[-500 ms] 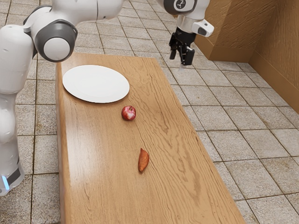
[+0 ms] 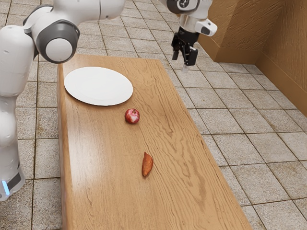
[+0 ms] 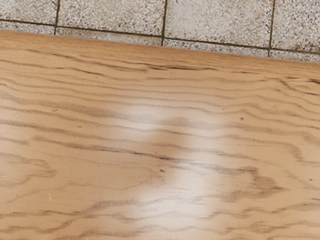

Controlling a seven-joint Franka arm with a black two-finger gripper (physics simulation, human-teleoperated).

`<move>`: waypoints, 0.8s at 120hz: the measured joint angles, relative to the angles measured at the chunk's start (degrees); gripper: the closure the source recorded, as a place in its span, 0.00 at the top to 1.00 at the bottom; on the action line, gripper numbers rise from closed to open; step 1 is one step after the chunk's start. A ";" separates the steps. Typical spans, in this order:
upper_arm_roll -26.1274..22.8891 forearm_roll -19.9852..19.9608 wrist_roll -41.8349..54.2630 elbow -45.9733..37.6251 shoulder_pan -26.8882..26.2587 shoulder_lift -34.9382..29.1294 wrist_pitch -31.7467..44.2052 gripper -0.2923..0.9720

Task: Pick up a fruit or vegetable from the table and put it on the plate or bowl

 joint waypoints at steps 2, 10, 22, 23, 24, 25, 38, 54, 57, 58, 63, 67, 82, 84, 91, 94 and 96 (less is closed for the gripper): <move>0.00 -0.03 0.00 -0.02 0.00 0.03 0.00 0.77; 0.01 -0.11 0.07 -0.48 0.00 0.09 0.01 0.77; 0.13 -0.09 0.55 -3.98 -0.01 -0.78 -0.13 0.77; 0.14 -0.09 0.59 -4.37 -0.01 -1.01 -0.17 0.77; 0.15 -0.09 0.63 -4.71 -0.01 -1.22 -0.21 0.77; 0.15 -0.08 0.66 -5.07 0.00 -1.48 -0.26 0.77; 0.16 0.09 1.11 -7.46 0.00 -3.27 -0.84 0.77; 0.03 0.54 1.87 -14.57 -0.03 -9.44 -0.26 0.77; -0.04 0.61 2.05 -17.75 -0.04 -11.70 0.44 0.77; -0.07 0.63 2.11 -18.57 -0.03 -12.29 0.65 0.77; -0.29 0.99 2.43 -21.47 0.05 -14.42 1.63 0.77; -0.44 1.32 2.74 -23.51 0.06 -16.02 2.35 0.77; -1.41 2.05 4.02 -33.03 0.21 -20.72 6.60 0.77; -1.50 2.10 4.19 -33.88 0.07 -20.96 7.18 0.77; -1.66 2.24 4.76 -36.56 -0.50 -21.68 9.05 0.77; -1.71 2.28 4.99 -37.74 -0.65 -22.21 9.86 0.77; -1.76 2.29 5.14 -38.54 -0.66 -22.63 10.42 0.77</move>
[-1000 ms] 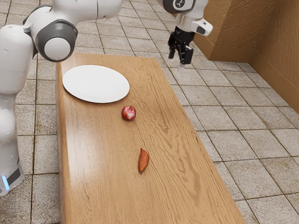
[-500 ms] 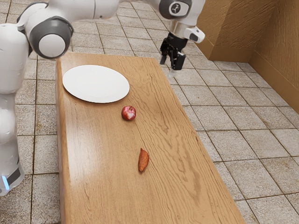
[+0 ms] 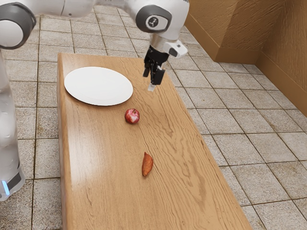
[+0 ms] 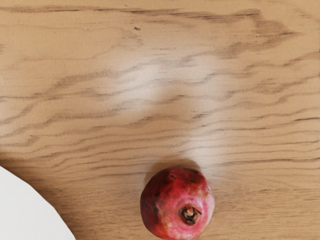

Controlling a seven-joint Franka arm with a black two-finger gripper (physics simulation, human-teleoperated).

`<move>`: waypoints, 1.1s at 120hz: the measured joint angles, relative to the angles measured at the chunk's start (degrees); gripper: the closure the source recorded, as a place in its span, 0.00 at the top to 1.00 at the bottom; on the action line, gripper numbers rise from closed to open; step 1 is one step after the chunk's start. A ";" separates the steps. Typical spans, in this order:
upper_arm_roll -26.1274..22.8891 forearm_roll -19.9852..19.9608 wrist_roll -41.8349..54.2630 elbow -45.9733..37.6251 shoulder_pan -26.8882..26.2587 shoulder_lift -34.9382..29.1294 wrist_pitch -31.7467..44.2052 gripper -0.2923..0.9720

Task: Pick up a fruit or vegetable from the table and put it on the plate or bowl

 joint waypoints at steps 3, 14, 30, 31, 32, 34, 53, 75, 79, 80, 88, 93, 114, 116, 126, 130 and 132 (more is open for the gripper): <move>-0.10 0.02 0.21 -0.92 0.03 -0.47 0.77 0.77; -0.73 0.06 0.93 -2.36 0.16 -1.17 3.09 0.77; -1.25 -0.13 1.75 -8.35 0.10 -4.93 6.37 0.77; -1.26 -0.14 1.79 -8.68 0.10 -5.13 6.54 0.77; -1.27 -0.15 1.83 -9.01 0.11 -5.29 6.71 0.77; -1.28 -0.18 1.91 -9.66 0.11 -5.58 7.06 0.77; -1.22 -0.56 2.56 -15.19 0.13 -6.72 10.93 0.77; -1.22 -1.47 3.08 -19.12 0.13 -6.72 15.18 0.77; -1.22 -1.53 3.15 -19.63 0.13 -6.72 15.67 0.77; -1.22 -1.55 3.17 -19.73 0.13 -6.72 15.79 0.77; -1.13 -1.63 3.28 -20.37 0.13 -6.68 16.52 0.77; -1.08 -1.67 3.35 -20.80 0.16 -6.58 16.85 0.77; -0.96 -1.70 3.59 -22.01 0.32 -6.25 17.03 0.77; -0.96 -1.71 3.61 -22.10 0.34 -6.23 16.97 0.77; -0.88 -1.70 3.70 -22.36 0.45 -6.04 16.66 0.77; -0.83 -1.70 3.74 -22.43 0.50 -5.91 16.58 0.77; -0.82 -1.71 3.76 -22.48 0.53 -5.80 16.54 0.77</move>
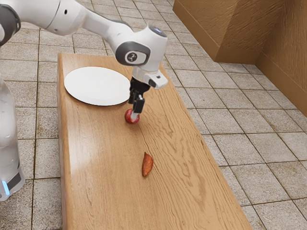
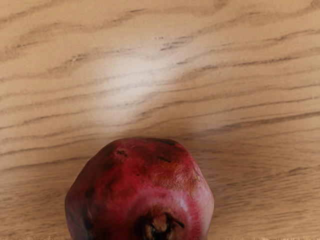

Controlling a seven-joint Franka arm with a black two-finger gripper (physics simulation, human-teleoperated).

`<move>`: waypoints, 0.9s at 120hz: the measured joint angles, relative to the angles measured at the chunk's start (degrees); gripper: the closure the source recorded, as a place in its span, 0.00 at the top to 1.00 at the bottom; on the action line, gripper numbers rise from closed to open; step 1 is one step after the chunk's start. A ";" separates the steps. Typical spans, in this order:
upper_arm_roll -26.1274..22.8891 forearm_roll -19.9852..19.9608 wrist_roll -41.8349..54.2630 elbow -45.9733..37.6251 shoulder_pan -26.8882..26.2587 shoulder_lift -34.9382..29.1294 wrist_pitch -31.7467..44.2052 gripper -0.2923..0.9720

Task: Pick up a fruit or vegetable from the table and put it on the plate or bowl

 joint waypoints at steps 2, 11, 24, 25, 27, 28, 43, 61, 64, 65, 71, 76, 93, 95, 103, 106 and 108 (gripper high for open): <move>0.01 0.00 0.02 -0.06 0.02 0.09 -0.03 0.77; 0.07 -0.02 0.10 -0.64 0.04 0.44 -0.13 0.77; 0.49 -0.03 0.20 -1.34 0.04 0.84 -0.17 0.77; 0.52 -0.03 0.21 -1.37 0.05 0.89 -0.17 0.77; 0.58 -0.04 0.22 -1.41 0.06 0.98 -0.16 0.77; 0.61 -0.04 0.23 -1.43 0.06 1.02 -0.15 0.77; 0.80 -0.18 0.32 -1.53 0.06 2.12 0.16 0.77; 0.83 -0.64 0.41 -1.50 0.05 2.80 1.30 0.77; 0.83 -0.67 0.42 -1.48 0.05 2.84 1.52 0.77; 0.83 -0.68 0.43 -1.47 0.05 2.88 1.59 0.77; 0.89 -0.73 0.45 -1.49 0.03 3.09 2.06 0.77; 1.14 -0.76 0.47 -1.47 0.03 3.32 2.43 0.77; 1.43 -0.81 0.52 -1.49 0.11 3.89 3.56 0.77; 1.43 -0.81 0.53 -1.50 0.12 3.94 3.68 0.77; 1.59 -0.82 0.57 -1.52 0.05 4.12 4.14 0.77; 1.73 -0.82 0.58 -1.52 0.06 4.18 4.32 0.77; 1.80 -0.83 0.59 -1.53 0.10 4.27 4.45 0.77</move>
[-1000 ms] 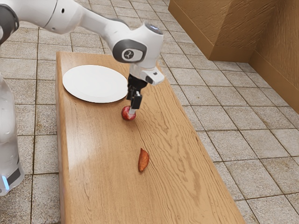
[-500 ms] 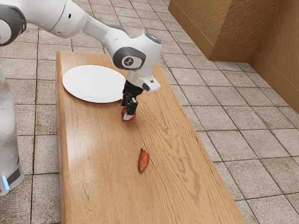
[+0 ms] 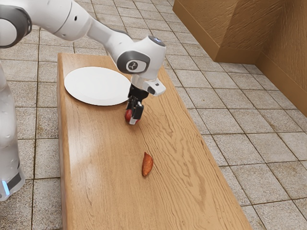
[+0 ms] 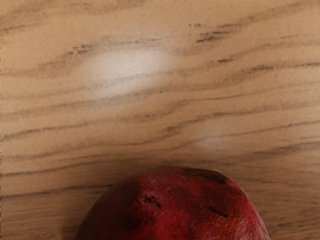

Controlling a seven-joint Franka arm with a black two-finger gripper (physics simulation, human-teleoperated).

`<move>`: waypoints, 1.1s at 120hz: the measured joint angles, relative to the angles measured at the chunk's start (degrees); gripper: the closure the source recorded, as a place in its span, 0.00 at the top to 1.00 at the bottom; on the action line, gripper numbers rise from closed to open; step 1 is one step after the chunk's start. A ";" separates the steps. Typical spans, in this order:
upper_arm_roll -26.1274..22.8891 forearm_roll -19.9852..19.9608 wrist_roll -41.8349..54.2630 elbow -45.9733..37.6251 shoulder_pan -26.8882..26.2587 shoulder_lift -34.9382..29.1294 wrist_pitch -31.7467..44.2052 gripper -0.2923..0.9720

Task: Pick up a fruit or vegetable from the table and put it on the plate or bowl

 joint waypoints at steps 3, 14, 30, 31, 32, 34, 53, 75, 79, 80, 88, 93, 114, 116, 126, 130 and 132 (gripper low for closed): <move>0.07 0.00 0.02 0.00 0.04 0.11 0.22 0.77; 0.16 -0.01 0.08 0.00 0.02 0.37 0.89 0.77; 0.18 -0.11 0.16 0.06 -0.05 0.86 1.49 0.67; 0.18 -0.12 0.16 0.06 -0.05 0.87 1.51 0.65; 0.18 -0.12 0.17 0.06 -0.05 0.89 1.53 0.64; 0.18 -0.12 0.17 0.07 -0.05 0.91 1.58 0.61; 0.18 0.11 0.08 0.11 -0.05 0.92 1.92 0.53; 0.02 0.58 -0.05 2.05 -0.08 0.33 1.52 0.52; 0.09 0.71 -0.06 2.64 -0.11 0.29 1.19 0.52; 0.11 0.75 -0.07 2.78 -0.11 0.29 1.10 0.52; 1.01 1.28 -0.08 3.64 -0.25 0.26 0.33 0.52; 1.72 1.57 -0.08 4.09 -0.13 0.26 -0.24 0.52; 5.53 2.20 -0.01 5.32 0.07 0.13 -3.24 0.51; 5.73 2.27 0.00 5.74 0.12 0.11 -3.66 0.51; 7.03 3.10 0.05 7.83 -0.12 0.08 -6.02 0.52; 7.73 3.35 0.07 8.20 -0.11 0.04 -7.01 0.52; 8.06 3.49 0.08 8.31 -0.09 0.01 -7.50 0.52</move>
